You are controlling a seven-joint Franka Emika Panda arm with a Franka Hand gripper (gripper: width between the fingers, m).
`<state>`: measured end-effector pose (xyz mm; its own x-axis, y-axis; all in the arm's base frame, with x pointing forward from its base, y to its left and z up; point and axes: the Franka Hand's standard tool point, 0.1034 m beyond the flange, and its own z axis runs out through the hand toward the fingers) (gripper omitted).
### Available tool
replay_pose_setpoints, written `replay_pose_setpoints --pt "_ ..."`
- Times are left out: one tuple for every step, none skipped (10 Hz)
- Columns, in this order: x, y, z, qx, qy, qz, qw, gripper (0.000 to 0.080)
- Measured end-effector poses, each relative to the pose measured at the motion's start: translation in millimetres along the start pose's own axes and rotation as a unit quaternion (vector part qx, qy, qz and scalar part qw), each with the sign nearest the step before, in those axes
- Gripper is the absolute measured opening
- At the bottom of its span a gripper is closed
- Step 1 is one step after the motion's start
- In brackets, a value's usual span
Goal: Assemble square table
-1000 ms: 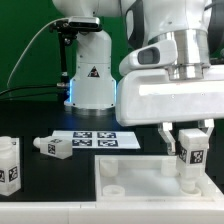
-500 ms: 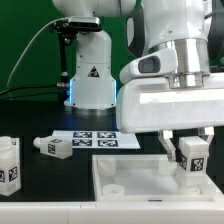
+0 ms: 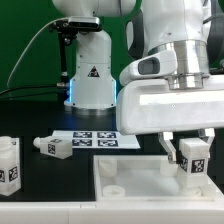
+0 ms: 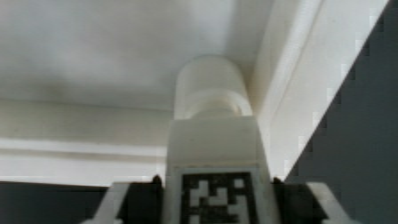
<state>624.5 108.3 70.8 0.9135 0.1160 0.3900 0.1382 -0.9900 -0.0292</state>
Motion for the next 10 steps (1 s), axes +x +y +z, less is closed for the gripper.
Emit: replay_pose_setpoints --pt "-0.2 0.0 0.2 0.000 0.000 0.000 1.000 0.0284" --pt "-0.2 0.0 0.2 0.000 0.000 0.000 1.000 0.0508" --pt "-0.3 0.0 0.3 0.000 0.000 0.000 1.000 0.0508" --pt "-0.1 0.1 0.2 0.000 -0.002 0.000 1.000 0.0619" --pt "3.2 1.1 -2.3 0.003 -0.026 0.001 1.000 0.0640" --pt "16.5 4.7 -6.9 0.003 -0.036 0.004 0.999 0.0640" --pt "20.9 6.6 -6.7 0.006 -0.061 0.007 0.998 0.0648" --pt "18.2 4.0 -5.6 0.010 -0.107 0.020 0.994 0.0648" --pt "20.0 1.7 -3.7 0.013 -0.134 0.030 0.990 0.0649" --pt "13.8 -1.3 -2.9 0.014 -0.180 0.048 0.982 0.0649"
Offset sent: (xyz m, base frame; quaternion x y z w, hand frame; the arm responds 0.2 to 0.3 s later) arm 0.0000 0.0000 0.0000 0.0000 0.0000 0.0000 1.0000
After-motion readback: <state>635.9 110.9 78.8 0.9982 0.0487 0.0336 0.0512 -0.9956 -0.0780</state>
